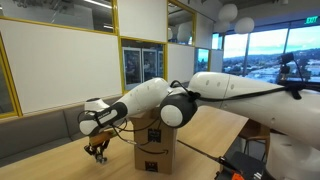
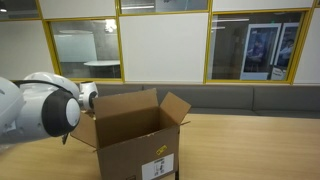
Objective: Pick up the masking tape, the green object and the shifting spanner from the table and put them in the carton box, then push the box to the left
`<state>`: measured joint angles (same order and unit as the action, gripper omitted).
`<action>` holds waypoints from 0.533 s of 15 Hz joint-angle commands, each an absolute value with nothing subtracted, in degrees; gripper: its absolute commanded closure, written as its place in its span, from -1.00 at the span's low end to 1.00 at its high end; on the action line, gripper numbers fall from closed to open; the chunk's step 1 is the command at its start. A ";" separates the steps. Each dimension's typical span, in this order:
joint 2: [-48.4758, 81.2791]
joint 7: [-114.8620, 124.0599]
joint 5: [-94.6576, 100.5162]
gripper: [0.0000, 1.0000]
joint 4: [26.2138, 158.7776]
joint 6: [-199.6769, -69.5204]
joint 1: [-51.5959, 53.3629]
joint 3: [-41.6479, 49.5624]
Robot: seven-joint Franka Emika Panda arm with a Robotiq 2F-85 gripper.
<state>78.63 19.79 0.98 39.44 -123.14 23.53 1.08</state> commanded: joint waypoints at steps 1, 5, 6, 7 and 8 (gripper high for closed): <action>72.14 14.83 0.78 0.61 42.19 -119.96 21.45 0.32; 66.35 12.56 1.27 0.61 43.19 -117.30 20.58 0.97; 65.07 12.29 1.39 0.61 43.19 -116.64 20.57 1.09; 63.29 11.84 1.32 0.61 43.67 -116.09 20.48 1.01; 62.12 11.78 1.47 0.61 43.63 -115.47 20.62 1.18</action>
